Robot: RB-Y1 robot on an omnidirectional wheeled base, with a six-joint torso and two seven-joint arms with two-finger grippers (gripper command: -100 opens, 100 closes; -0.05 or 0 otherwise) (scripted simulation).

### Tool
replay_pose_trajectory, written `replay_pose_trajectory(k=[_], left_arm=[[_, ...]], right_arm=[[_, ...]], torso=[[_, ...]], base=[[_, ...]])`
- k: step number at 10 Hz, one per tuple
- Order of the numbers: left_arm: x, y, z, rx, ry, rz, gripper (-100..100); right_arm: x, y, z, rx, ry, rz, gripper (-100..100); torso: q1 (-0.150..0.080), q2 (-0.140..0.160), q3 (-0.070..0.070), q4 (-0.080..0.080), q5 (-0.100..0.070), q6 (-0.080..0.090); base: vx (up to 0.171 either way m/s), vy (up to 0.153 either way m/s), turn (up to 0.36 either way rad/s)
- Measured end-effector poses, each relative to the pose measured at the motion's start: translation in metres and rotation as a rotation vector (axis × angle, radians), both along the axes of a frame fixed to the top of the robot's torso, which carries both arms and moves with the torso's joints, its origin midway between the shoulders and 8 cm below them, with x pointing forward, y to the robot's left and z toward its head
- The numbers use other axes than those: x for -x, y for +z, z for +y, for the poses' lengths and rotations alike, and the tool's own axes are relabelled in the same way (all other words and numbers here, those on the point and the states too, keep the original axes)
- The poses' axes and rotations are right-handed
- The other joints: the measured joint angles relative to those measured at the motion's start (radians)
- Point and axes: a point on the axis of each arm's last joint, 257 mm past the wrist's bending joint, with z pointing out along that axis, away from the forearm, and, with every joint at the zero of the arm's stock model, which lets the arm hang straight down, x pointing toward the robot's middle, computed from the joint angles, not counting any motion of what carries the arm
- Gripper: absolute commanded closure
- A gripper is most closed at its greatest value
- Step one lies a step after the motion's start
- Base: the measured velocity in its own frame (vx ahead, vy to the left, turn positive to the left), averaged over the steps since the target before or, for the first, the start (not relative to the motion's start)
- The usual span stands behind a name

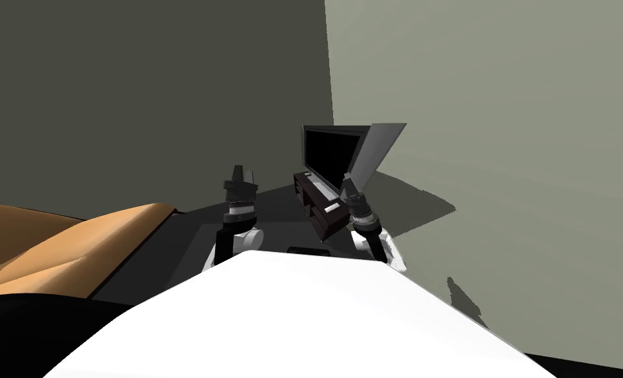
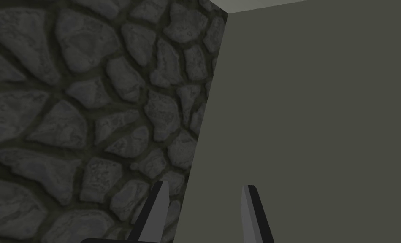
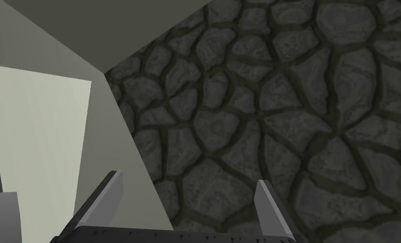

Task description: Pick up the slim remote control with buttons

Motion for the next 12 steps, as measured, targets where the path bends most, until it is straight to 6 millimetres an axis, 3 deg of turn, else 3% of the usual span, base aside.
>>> replay_pose_trajectory(k=[6,12], left_arm=[[0.0,0.0,0.0,0.0,0.0,0.0,0],[0.0,0.0,0.0,0.0,0.0,0.0,0]], right_arm=[[0.008,-0.032,0.051,0.252,0.071,-0.131,-100],[0.017,-0.093,0.084,0.514,0.129,-0.218,-100]], torso=[[0.0,-0.001,-0.001,0.0,0.0,0.001],[0.0,-0.001,-0.001,0.0,0.0,0.001]], base=[[0.02,0.022,0.087],[0.027,0.02,0.071]])
